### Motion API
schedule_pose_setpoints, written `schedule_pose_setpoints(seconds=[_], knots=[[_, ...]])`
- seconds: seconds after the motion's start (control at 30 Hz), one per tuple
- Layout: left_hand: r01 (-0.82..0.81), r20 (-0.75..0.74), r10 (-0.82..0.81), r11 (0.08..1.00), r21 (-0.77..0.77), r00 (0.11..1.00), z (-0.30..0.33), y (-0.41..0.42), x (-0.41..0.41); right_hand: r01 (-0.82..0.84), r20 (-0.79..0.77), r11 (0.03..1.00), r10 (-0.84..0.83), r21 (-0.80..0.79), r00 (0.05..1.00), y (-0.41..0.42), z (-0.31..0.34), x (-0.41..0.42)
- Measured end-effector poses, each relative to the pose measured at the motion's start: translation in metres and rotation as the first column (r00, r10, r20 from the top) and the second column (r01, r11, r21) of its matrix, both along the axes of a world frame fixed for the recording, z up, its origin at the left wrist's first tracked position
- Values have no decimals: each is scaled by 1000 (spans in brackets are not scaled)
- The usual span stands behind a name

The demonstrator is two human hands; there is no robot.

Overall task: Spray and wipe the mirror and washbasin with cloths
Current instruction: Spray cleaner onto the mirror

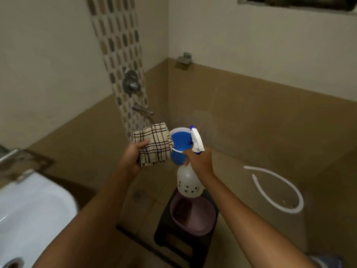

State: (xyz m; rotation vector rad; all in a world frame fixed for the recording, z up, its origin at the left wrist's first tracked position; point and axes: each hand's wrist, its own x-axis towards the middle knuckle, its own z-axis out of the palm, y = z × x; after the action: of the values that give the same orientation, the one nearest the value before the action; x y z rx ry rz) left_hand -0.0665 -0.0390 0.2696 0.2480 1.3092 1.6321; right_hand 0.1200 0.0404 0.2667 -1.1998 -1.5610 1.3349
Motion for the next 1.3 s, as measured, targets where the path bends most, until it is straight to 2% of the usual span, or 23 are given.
schedule_pose_setpoints(seconds=[0.17, 0.4, 0.67, 0.83, 1.03, 1.3], knots=[[-180, -18, 182, 982, 65, 983, 31, -67, -28, -174, -49, 984, 177, 47, 983, -33, 13, -47], [-396, -26, 399, 915, 84, 917, 62, -174, -66, -419, -85, 908, 416, -13, 905, -104, 31, -114], [-576, -54, 589, 802, 155, 806, 99, -324, -86, -652, -176, 754, 655, 87, 734, -232, 56, -173], [-661, -74, 688, 718, 217, 722, 123, -413, -87, -721, -180, 672, 741, 172, 647, -315, 76, -187], [-697, -115, 741, 664, 272, 661, 154, -499, -87, -779, -220, 592, 804, 209, 552, -401, 105, -194], [-700, -248, 786, 617, 360, 566, 209, -558, -99, -784, -216, 534, 846, 316, 488, -469, 146, -202]])
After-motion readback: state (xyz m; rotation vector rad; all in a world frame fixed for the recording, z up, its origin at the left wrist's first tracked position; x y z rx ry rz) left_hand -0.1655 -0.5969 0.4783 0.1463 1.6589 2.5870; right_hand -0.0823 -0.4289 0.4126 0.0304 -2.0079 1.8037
